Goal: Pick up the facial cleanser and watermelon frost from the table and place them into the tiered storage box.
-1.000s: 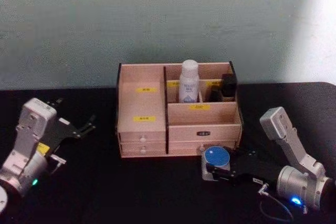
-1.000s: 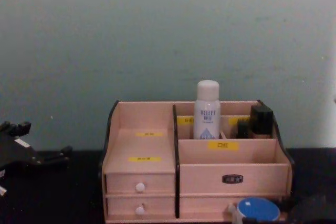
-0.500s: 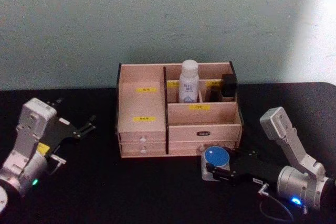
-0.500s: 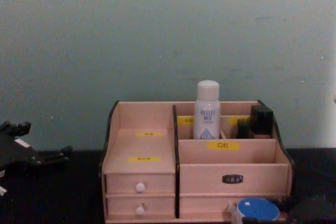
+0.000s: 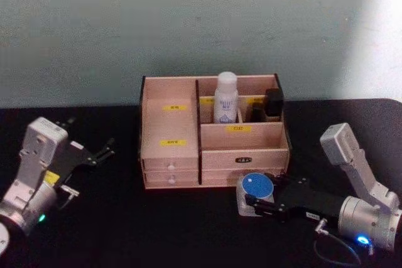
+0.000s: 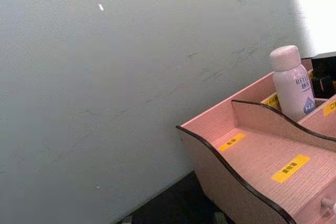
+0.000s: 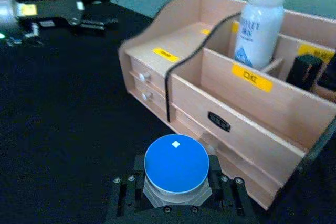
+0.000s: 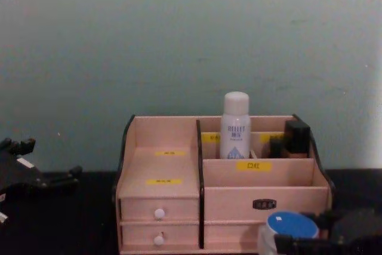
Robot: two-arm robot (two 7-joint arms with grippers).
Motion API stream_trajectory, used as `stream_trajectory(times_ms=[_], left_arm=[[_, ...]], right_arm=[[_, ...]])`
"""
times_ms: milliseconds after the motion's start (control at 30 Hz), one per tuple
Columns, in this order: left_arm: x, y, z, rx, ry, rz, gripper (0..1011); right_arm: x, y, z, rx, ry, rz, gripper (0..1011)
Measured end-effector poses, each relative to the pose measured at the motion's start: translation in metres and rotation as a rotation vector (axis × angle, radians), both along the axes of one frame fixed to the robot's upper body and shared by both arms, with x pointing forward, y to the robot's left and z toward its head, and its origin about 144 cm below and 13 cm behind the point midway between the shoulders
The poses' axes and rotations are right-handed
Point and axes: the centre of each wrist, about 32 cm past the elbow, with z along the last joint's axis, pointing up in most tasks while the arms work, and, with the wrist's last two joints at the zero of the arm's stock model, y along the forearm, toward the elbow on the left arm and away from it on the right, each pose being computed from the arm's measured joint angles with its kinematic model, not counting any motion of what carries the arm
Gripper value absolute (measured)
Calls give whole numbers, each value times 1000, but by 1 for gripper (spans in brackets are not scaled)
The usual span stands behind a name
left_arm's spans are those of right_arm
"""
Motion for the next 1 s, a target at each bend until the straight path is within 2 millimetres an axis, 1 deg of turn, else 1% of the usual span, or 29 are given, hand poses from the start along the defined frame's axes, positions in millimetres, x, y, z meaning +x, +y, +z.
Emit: stream_trajectory(times_ms=[133,267,367,500,567,667,700,1000], left_arm=[[0,0,0,0,0,0,1001],[0,0,0,0,0,0,1001],[0,0,0,0,0,0,1001],[0,0,0,0,0,0,1001],[0,0,0,0,0,0,1001],[0,0,0,0,0,0,1001],[0,0,0,0,0,0,1001],[0,0,0,0,0,0,1001]], right_arm=[[0,0,7,8,-11,19,717],[3,3,19,23,-35,56,717],[5,6,24,32,-48,73,717],[15,14,36,51,-82,100,717],[18,17,38,55,-91,105,717],[30,25,44,66,-115,116,717],[30,25,44,66,-115,116,717],[61,45,56,92,-151,128,717]])
